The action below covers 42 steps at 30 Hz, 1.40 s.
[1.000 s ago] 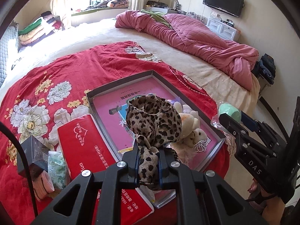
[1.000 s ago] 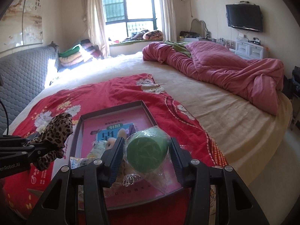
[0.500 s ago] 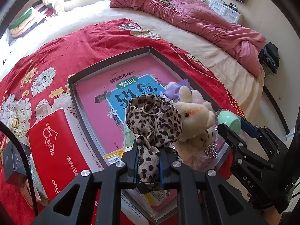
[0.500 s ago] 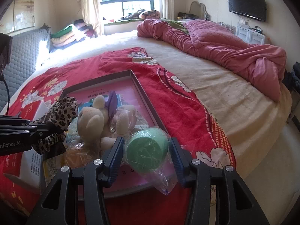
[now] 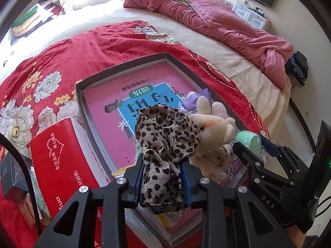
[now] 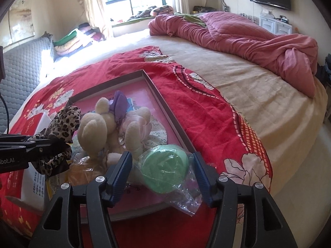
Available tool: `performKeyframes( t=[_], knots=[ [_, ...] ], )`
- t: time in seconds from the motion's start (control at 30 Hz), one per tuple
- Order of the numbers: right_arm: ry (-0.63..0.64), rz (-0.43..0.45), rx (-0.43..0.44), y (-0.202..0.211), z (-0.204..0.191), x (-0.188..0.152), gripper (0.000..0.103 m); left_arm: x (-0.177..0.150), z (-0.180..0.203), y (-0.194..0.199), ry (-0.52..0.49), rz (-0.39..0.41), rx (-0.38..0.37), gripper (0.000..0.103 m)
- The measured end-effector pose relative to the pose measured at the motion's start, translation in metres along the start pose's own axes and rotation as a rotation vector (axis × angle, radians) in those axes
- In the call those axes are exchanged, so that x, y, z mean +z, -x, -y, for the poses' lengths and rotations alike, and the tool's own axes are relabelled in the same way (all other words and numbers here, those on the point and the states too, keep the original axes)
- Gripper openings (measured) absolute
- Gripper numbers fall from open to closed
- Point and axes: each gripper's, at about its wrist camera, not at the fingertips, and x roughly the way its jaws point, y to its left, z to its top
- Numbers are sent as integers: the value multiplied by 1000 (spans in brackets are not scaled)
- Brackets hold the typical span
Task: Organize soft objects
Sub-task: 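Lower and open the left tool releasing the leopard cloth while the right tool releases the green ball, then withdraw both open tools from the tray toward the remaining items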
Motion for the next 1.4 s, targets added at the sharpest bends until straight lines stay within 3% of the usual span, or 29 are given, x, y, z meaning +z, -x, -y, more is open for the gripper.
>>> performKeyframes(
  t=[0.23, 0.77, 1.4],
  knots=[
    [-25, 27, -11, 7, 4, 3, 73, -2, -2, 6, 11, 12, -10, 42],
    [-15, 205, -7, 56, -8, 21, 74, -9, -12, 49, 30, 93, 10, 53],
    [148, 292, 123, 102, -89, 35, 75, -44, -52, 117, 72, 183, 116, 63]
  ],
)
